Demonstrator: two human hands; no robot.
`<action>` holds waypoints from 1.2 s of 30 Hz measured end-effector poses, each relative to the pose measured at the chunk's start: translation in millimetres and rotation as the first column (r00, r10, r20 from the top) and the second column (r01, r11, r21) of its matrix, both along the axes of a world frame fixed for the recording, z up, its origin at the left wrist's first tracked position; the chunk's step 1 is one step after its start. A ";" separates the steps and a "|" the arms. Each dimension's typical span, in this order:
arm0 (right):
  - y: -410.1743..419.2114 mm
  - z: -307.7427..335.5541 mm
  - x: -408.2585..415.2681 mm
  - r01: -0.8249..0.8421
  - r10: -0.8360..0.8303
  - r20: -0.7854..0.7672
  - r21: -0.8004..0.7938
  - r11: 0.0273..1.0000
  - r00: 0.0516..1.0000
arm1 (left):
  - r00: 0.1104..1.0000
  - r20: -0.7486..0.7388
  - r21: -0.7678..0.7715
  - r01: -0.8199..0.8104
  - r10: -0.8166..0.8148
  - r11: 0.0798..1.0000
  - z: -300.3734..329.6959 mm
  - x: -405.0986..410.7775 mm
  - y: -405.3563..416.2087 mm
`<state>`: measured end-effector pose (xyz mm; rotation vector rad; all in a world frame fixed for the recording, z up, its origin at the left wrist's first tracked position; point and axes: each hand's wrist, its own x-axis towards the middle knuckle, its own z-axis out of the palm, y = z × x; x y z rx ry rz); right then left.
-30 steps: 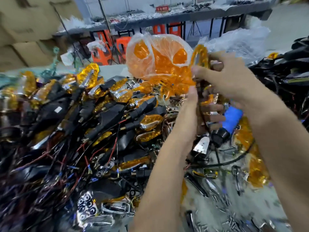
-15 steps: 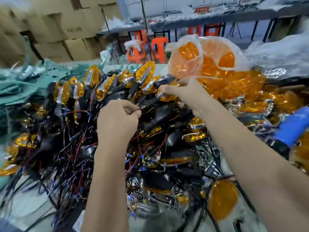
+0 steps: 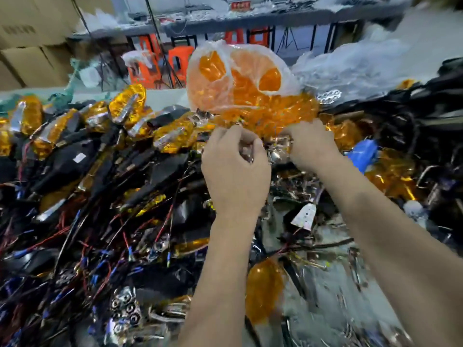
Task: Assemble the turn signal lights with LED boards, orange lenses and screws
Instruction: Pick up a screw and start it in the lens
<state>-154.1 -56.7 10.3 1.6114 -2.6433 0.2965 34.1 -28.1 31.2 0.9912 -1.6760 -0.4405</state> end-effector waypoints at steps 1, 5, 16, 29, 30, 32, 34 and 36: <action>4.7 -2.2 -11.1 0.006 -0.008 0.024 0.075 0.997 1.000 | 0.999 -0.010 0.051 0.031 -0.030 0.998 -6.3 -8.9 -0.2; 23.9 -7.5 -44.1 -0.046 0.043 0.040 0.078 0.996 0.998 | 0.995 -0.064 0.224 0.089 -0.076 0.971 -27.1 -31.8 -2.7; 80.7 11.2 -22.9 -0.196 0.367 0.423 -0.395 0.897 0.829 | 0.848 -0.263 0.527 0.525 -0.460 0.668 -41.7 -65.8 -7.2; 83.2 -7.7 -22.2 -0.197 0.192 0.071 0.076 0.977 0.979 | 0.853 -0.460 0.595 0.503 -0.247 0.627 -54.1 -61.9 -16.4; 82.3 -11.1 -21.0 -0.189 0.187 0.066 0.032 0.981 0.980 | 0.832 -0.503 0.606 0.532 -0.234 0.591 -53.5 -62.7 -15.4; 83.3 -12.8 -21.5 -0.195 0.196 0.085 -0.024 0.981 0.977 | 0.790 -0.576 0.611 0.588 -0.212 0.530 -52.4 -63.3 -13.3; 88.8 -9.7 -27.4 -0.221 0.228 0.160 -0.058 0.973 0.961 | 0.773 -0.600 0.612 0.610 -0.208 0.503 -52.9 -62.7 -13.4; 98.0 -3.5 -37.7 -0.235 0.260 0.244 -0.128 0.964 0.934 | 0.776 -0.597 0.620 0.607 -0.203 0.497 -53.8 -62.7 -14.7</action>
